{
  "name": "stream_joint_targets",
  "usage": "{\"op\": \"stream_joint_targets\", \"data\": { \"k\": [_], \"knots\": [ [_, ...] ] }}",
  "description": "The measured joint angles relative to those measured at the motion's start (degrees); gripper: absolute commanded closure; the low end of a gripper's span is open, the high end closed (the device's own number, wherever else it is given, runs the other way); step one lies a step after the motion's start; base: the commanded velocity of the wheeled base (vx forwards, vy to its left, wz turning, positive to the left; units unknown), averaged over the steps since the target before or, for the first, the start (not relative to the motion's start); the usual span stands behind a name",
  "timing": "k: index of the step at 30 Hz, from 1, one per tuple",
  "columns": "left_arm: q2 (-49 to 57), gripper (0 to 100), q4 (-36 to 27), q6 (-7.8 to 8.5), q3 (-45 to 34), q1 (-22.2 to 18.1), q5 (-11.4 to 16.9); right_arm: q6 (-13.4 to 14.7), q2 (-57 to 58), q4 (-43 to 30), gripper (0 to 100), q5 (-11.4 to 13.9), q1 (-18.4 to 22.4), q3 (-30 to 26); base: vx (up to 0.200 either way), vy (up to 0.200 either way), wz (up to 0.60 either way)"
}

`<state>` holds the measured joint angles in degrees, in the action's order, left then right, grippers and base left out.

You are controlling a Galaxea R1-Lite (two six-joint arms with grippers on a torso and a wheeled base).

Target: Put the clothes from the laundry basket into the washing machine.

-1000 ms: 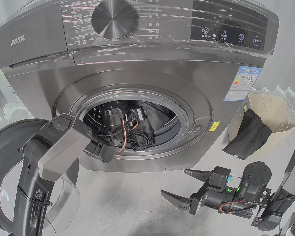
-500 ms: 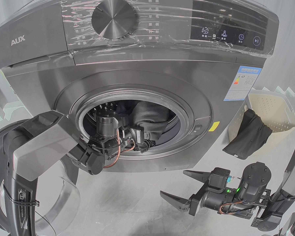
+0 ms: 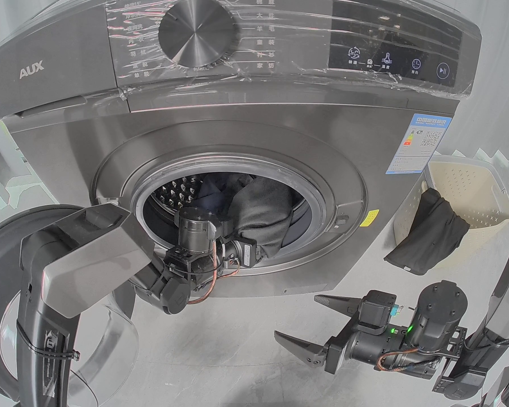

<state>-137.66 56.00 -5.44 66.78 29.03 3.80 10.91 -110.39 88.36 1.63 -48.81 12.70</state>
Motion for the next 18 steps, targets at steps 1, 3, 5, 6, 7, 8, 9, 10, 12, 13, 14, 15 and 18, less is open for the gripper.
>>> {"op": "stream_joint_targets", "data": {
  "k": [1,3,5,6,7,8,9,10,12,13,14,15,18],
  "knots": [
    [-0.2,100,-0.09,-0.06,0.33,0.0,0.05,0.01,0.0,0.02,0,0.0,0.0,0.0,0.0,0.0,0.0],
    [-0.63,100,-0.45,-0.24,1.35,0.02,-0.01,0.04,0.0,0.02,0,0.0,-0.02,0.0,0.0,0.0,0.0],
    [-0.96,100,-0.41,-0.46,2.54,-0.12,-0.22,0.06,0.0,0.02,0,0.02,-0.05,0.0,0.0,0.0,0.0],
    [-1.15,100,-0.41,-0.61,3.58,-0.2,-0.46,0.06,0.0,0.02,0,0.02,-0.05,0.0,0.0,0.0,0.0],
    [-1.32,100,-0.33,-0.96,5.05,-0.26,-0.88,0.06,0.0,0.02,0,0.0,-0.05,0.02,0.0,0.0,0.0],
    [-1.35,100,-0.28,-1.12,5.49,-0.28,-1.02,0.06,0.0,0.02,0,0.02,-0.05,0.05,0.0,0.0,0.0],
    [-1.43,100,-0.2,-1.49,6.34,-0.39,-1.49,0.06,0.0,0.05,0,0.02,-0.05,0.06,0.0,0.0,0.0],
    [-1.51,100,-0.01,-1.97,7.41,-0.54,-2.08,0.06,0.0,0.02,0,0.0,-0.05,0.09,0.0,0.0,0.0],
    [-1.67,100,0.71,-2.83,9.85,-0.69,-3.34,0.06,0.0,0.05,0,0.0,-0.05,0.11,0.0,0.0,0.0],
    [-1.76,100,1.19,-3.21,11.19,-0.76,-3.96,0.06,0.0,0.02,0,0.0,-0.05,0.16,0.0,0.0,0.0],
    [-1.9,100,1.55,-3.49,12.54,-0.85,-4.62,0.06,0.0,0.02,0,0.02,-0.05,0.17,0.0,0.0,0.0],
    [-2.12,100,1.91,-3.69,13.97,-0.98,-5.35,0.06,0.0,0.02,0,0.0,-0.05,0.17,0.0,0.0,0.0],
    [-3.05,100,3.33,-4.06,18.53,-1.39,-7.63,0.09,0.0,0.02,0,0.02,-0.09,0.22,0.0,0.0,0.0]
  ]
}}
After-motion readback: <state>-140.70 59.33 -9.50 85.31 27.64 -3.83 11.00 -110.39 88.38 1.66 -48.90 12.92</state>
